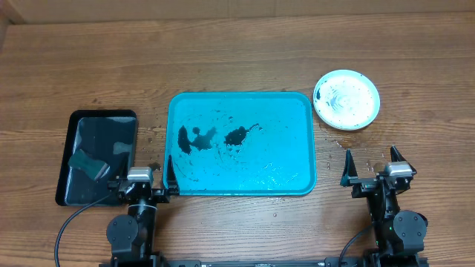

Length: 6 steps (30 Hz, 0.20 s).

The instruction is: Clean dirty plates on tray and stack at the side

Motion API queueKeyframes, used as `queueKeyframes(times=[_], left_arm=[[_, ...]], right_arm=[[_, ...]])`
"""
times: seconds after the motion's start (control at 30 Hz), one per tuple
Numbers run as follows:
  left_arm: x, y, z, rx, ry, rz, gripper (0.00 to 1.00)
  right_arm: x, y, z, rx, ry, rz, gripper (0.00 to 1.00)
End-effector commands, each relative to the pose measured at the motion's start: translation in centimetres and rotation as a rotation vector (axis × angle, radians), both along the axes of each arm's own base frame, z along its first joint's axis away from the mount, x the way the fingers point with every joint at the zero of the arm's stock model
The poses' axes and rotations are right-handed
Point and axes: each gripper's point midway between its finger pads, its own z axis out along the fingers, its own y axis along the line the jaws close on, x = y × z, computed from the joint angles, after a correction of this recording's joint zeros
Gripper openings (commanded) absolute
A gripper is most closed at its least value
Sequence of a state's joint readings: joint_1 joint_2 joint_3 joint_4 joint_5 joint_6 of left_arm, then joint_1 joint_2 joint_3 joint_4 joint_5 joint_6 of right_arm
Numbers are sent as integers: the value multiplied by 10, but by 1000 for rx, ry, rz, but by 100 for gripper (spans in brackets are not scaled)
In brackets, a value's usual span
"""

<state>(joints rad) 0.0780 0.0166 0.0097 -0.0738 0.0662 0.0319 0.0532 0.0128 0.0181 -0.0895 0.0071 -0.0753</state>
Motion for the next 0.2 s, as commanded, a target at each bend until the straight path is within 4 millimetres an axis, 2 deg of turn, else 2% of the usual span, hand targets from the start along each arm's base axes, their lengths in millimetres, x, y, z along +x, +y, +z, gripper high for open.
queueKeyframes(times=[0.0, 0.17], left_arm=[[0, -1, 0, -9, -7, 2, 100], [0, -1, 0, -9, -7, 2, 100]], right_arm=[[0, 1, -1, -4, -6, 2, 100], [0, 1, -1, -4, -6, 2, 100]])
